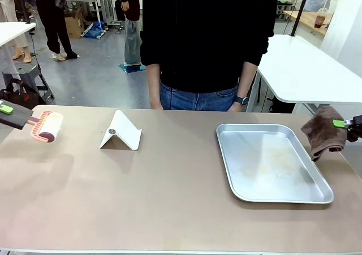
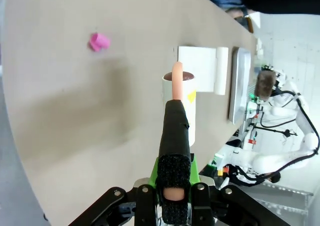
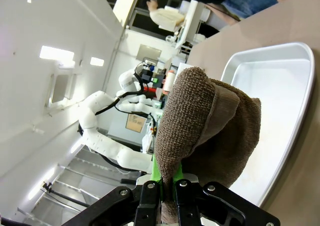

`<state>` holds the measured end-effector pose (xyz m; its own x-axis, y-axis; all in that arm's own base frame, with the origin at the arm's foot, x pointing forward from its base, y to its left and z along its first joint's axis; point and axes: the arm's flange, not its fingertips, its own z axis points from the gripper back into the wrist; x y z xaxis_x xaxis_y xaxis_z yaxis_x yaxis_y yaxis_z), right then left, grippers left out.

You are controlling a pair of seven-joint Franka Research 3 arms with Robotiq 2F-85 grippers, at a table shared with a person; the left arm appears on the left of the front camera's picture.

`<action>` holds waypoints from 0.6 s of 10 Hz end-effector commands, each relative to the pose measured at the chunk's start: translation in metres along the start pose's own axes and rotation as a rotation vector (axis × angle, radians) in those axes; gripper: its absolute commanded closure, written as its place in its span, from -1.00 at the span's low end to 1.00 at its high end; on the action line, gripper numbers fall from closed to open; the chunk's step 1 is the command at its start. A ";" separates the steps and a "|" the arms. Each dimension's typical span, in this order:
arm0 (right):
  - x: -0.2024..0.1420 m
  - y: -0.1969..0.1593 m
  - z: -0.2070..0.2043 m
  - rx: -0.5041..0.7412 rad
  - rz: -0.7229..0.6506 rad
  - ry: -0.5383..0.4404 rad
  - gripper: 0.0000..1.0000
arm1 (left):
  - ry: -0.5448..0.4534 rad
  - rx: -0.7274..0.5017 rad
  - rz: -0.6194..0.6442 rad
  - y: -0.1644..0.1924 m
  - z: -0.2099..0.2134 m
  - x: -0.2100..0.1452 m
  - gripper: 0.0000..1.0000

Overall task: Clean the surface of the table.
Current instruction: Clean the area not pointed to by the person.

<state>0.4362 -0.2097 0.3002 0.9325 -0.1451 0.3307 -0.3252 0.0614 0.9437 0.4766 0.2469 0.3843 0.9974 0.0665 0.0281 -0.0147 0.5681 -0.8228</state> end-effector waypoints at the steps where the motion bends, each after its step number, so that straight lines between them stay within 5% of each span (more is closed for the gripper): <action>1: 0.000 0.003 0.001 0.015 0.004 0.000 0.82 | -0.028 -0.070 0.012 0.019 0.025 -0.014 0.55; 6: 0.000 0.003 0.001 0.015 0.004 0.000 0.82 | -0.189 -0.158 0.122 0.076 0.084 -0.030 0.55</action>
<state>0.4362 -0.2098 0.2999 0.9326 -0.1451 0.3304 -0.3249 0.0610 0.9438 0.4303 0.3573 0.3655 0.9601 0.2788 0.0202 -0.1117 0.4490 -0.8865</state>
